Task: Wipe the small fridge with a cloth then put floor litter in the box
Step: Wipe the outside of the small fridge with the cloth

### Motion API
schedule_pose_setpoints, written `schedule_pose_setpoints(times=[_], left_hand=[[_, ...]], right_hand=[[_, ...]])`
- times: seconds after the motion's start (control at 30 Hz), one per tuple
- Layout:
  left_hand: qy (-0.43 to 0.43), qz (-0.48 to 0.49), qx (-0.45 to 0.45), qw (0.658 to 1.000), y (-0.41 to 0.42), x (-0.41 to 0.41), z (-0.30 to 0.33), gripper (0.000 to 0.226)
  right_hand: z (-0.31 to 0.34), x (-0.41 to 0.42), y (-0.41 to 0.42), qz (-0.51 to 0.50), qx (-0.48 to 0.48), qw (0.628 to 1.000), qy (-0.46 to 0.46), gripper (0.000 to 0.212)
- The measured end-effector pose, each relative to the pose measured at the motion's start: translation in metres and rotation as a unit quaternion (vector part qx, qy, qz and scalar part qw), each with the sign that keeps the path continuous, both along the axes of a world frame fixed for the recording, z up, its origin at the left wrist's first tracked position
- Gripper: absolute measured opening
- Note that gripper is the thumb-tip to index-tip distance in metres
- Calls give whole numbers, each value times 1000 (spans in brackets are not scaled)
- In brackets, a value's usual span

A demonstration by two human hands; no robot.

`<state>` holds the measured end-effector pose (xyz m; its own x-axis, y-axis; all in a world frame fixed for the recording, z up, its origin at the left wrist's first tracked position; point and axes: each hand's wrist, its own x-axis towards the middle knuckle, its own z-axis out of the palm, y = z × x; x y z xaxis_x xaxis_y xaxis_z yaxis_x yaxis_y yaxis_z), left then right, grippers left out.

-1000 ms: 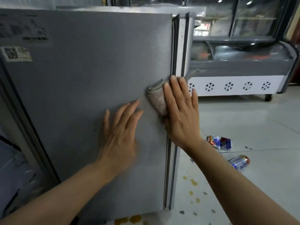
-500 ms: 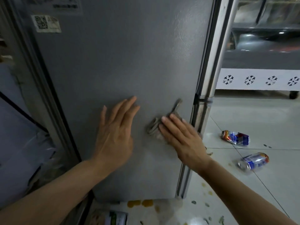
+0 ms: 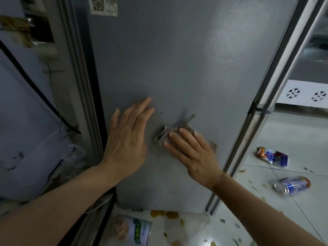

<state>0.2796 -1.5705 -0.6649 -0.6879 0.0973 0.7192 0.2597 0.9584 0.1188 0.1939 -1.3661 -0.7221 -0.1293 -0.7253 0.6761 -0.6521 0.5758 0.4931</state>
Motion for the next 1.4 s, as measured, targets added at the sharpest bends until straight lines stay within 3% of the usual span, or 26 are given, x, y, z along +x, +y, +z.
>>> schedule_pose_setpoints(times=[0.13,0.3,0.4,0.47,0.57,0.7,0.77,0.9,1.0,1.07,1.23,1.33,1.4], left_hand=[[-6,13,-1,1000,-18,8,-9,79],[7,19,25,999,-39,8,-13,81],[4,17,33,999,-45,7,-19,85],[2,13,35,999,-47,8,-26,85],[-4,14,37,999,-50,12,-37,83],[-16,27,62,998,-60,18,-45,87],[-9,18,87,996,-64,18,-46,88],[14,0,128,992,-70,14,-49,89],[11,-18,177,984,-78,10,-56,86],[-14,-41,216,976,-81,9,-63,89],[-68,-98,319,940,-80,13,-80,101],[-85,-100,375,918,-80,17,-82,97],[-90,-97,405,905,-81,18,-81,94]], right_hand=[[17,2,2,28,47,998,18,40],[92,-7,-36,48,-153,987,33,35],[87,-4,-61,48,-195,979,37,38],[57,1,-65,49,-146,988,33,42],[10,7,-61,42,6,999,19,44],[5,8,-57,43,133,990,31,43],[25,8,-63,56,108,992,36,43],[76,0,-95,65,-73,993,64,36],[72,1,-115,53,-141,986,67,43],[44,5,-118,52,-104,991,60,42],[-4,10,-109,37,95,994,47,44],[11,15,-109,39,119,991,43,42],[36,18,-118,45,79,995,42,41]])
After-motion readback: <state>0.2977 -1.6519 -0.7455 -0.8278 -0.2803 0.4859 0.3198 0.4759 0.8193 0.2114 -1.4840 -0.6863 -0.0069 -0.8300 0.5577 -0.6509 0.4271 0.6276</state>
